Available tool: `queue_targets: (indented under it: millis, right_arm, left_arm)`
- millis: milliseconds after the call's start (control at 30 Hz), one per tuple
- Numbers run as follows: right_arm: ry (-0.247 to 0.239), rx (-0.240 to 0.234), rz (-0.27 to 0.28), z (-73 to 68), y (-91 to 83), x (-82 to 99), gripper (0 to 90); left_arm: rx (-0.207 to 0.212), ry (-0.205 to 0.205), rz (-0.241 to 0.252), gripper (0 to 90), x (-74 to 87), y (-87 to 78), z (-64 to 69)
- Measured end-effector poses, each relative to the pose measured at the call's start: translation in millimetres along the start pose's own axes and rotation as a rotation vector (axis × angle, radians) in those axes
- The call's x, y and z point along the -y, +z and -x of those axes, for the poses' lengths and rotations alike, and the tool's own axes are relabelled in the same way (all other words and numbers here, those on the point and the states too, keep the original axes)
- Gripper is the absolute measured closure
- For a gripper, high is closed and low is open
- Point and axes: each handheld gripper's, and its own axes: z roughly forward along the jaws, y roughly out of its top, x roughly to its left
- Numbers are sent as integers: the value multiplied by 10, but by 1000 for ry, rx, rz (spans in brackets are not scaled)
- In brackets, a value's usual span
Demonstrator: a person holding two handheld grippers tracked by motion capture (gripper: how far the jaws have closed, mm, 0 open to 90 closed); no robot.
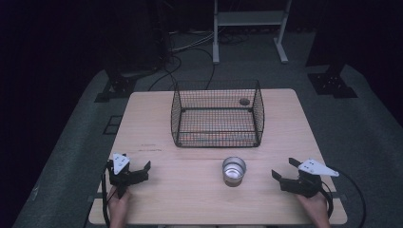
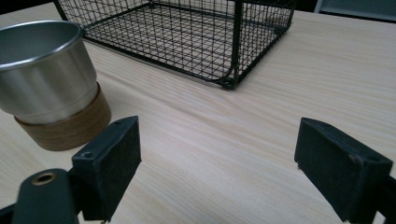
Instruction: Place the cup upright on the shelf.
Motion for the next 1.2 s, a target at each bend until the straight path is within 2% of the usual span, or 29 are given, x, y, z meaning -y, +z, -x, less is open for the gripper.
queue_targets:
  millis: [267,667,833,1200]
  right_arm:
    - [-14,-44,9,-97,2,-48,138]
    - [-78,-100,6,-290,25,-101,138]
    - [-63,-121,-2,-307,32,-112,138]
    - [-102,-173,-6,-446,48,-159,138]
  left_arm:
    - [-2,-1,0,0,1,2,1]
    - [-1,2,-4,0,1,-1,5]
    - [-1,1,-5,0,0,0,4]
    - [-1,0,-4,0,1,-2,1]
